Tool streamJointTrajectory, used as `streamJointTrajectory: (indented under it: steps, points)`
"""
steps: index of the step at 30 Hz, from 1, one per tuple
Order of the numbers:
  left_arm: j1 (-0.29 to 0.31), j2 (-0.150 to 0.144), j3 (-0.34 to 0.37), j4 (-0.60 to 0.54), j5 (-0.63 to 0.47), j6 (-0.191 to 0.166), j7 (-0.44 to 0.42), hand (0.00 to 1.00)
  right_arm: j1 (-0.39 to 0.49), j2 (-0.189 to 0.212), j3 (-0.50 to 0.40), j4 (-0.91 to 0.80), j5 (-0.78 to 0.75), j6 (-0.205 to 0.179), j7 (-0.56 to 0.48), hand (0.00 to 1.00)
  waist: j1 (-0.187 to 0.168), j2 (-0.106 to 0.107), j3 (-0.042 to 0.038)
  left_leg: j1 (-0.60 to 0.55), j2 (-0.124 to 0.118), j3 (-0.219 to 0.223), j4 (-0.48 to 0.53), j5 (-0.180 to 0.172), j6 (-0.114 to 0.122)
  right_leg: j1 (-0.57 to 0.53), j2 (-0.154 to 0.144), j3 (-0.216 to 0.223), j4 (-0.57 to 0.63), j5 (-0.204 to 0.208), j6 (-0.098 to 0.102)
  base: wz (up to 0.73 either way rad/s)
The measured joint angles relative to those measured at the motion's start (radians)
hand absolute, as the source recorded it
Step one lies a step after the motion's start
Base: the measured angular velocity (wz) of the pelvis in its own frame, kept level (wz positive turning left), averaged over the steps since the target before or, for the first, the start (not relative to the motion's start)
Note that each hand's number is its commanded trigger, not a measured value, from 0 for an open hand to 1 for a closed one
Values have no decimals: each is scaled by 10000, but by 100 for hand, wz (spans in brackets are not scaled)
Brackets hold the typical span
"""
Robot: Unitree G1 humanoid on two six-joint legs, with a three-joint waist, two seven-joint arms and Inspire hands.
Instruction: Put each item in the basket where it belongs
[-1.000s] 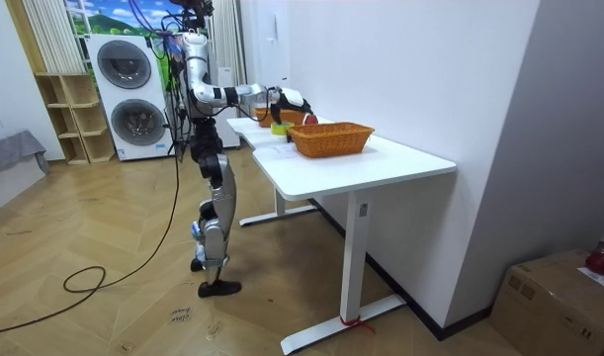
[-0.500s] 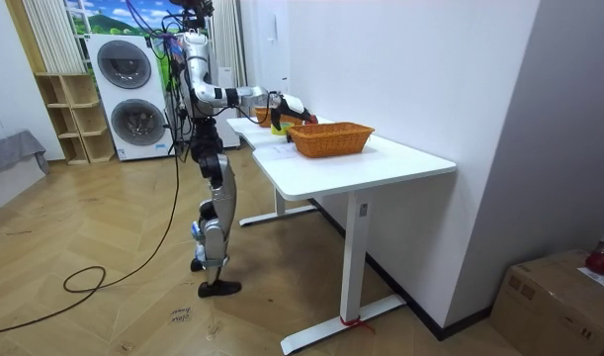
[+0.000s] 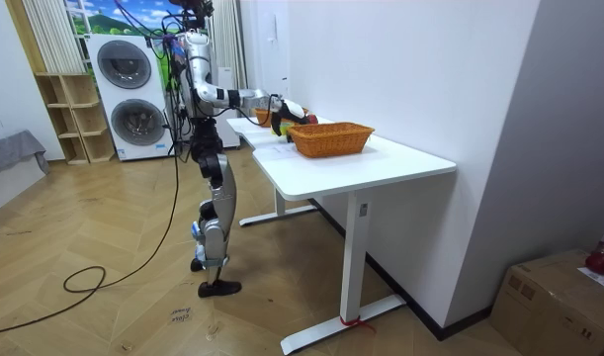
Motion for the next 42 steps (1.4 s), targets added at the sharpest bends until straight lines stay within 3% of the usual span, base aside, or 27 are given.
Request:
streamJointTrajectory:
  steps: [14,19,34,42]
  points:
    - [-33,4,28,-17,265,2,-22,0,-1,16,32,77,-438,9,2,0,75,-62,7,-167,10,-16,3,0,0,-128,-6,-96,1,1,1,0]
    - [-98,3,23,-16,259,5,-59,0,-81,389,160,201,-755,113,8,0,39,-47,19,-216,19,-11,1,0,0,-144,0,-92,-7,1,1,0]
    - [-153,-2,27,-14,257,46,-147,0,-248,417,296,219,-1199,219,-27,0,57,31,58,-235,-7,-7,26,0,0,-142,-7,-100,5,1,2,0]
    - [-173,-48,208,-93,262,153,-138,0,-323,420,294,234,-2379,448,6,0,49,-1,0,-302,-26,-107,129,0,0,-137,-25,-81,14,3,4,1]
